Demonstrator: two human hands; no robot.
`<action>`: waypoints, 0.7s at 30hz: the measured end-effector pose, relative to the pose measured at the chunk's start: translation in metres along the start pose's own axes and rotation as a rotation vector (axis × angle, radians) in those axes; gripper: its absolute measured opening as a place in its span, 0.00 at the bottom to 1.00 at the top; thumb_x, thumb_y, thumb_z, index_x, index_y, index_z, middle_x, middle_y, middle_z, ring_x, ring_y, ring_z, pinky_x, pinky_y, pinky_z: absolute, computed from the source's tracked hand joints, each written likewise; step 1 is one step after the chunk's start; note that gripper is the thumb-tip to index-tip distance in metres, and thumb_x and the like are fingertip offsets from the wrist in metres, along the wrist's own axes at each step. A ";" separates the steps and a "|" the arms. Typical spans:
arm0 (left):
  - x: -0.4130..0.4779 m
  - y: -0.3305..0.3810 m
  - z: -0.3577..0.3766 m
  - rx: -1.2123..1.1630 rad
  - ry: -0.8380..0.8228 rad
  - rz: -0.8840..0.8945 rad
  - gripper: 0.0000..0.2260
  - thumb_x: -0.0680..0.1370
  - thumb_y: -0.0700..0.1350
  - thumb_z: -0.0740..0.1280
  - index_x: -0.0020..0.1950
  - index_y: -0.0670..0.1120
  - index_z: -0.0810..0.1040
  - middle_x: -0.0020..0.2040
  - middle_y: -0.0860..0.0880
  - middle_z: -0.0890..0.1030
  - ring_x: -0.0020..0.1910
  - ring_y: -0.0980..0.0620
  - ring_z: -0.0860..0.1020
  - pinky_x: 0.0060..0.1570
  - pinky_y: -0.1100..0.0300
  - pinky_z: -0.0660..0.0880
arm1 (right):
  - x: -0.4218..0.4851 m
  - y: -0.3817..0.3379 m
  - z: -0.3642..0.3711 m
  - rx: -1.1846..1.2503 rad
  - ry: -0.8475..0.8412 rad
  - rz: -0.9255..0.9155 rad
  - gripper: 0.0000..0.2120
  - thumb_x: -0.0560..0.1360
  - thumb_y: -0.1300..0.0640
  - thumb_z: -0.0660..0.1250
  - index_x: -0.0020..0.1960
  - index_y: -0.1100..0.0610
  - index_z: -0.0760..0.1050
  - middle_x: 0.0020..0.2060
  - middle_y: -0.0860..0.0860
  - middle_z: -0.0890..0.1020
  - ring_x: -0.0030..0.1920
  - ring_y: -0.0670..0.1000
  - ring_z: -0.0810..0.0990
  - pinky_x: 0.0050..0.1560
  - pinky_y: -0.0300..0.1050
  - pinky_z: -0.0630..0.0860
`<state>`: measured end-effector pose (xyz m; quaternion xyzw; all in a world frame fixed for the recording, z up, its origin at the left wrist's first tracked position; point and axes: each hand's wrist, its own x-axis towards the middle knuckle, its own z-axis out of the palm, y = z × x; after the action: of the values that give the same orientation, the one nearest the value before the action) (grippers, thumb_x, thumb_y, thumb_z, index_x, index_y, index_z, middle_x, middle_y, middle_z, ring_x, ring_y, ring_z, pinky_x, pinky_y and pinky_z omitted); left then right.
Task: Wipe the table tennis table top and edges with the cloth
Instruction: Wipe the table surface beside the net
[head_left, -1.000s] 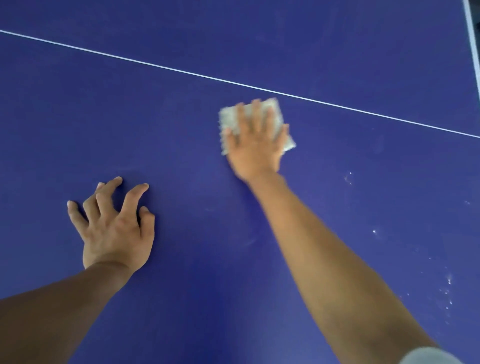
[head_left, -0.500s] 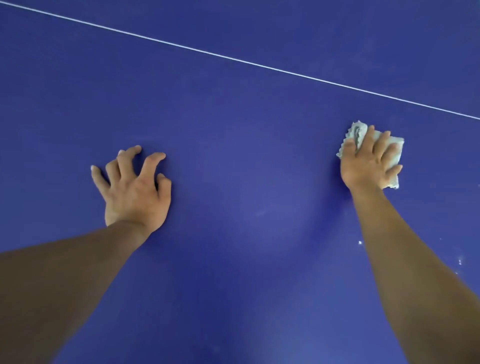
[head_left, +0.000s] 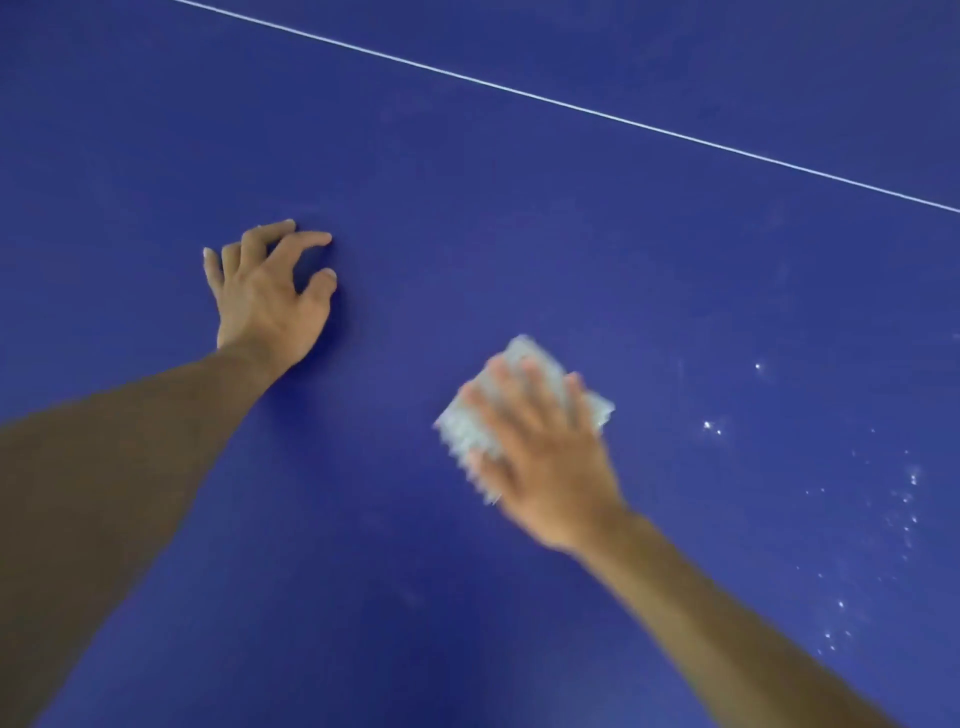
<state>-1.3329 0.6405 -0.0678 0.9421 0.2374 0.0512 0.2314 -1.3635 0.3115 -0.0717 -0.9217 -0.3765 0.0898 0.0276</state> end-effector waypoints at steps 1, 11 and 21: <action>0.000 0.000 -0.004 -0.051 -0.014 -0.012 0.17 0.82 0.49 0.66 0.71 0.56 0.76 0.76 0.49 0.69 0.75 0.43 0.65 0.80 0.39 0.42 | 0.004 0.033 -0.007 -0.021 -0.009 0.147 0.30 0.84 0.39 0.46 0.85 0.46 0.55 0.84 0.51 0.54 0.84 0.60 0.49 0.78 0.71 0.53; -0.142 -0.004 -0.021 0.116 0.068 0.054 0.17 0.83 0.44 0.64 0.72 0.49 0.75 0.73 0.44 0.71 0.73 0.40 0.68 0.79 0.34 0.42 | 0.023 0.020 -0.012 0.115 0.013 0.592 0.30 0.85 0.38 0.44 0.85 0.43 0.46 0.85 0.51 0.45 0.84 0.59 0.42 0.79 0.71 0.43; -0.313 0.016 -0.022 0.156 0.202 -0.428 0.21 0.83 0.45 0.63 0.77 0.52 0.68 0.79 0.42 0.63 0.77 0.38 0.61 0.78 0.33 0.42 | -0.136 -0.113 0.035 0.147 -0.016 -0.324 0.29 0.83 0.39 0.57 0.82 0.44 0.60 0.84 0.49 0.54 0.85 0.56 0.47 0.80 0.67 0.50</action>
<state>-1.6069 0.4892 -0.0367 0.8753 0.4568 0.0765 0.1388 -1.5433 0.2966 -0.0726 -0.8437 -0.5127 0.1187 0.1061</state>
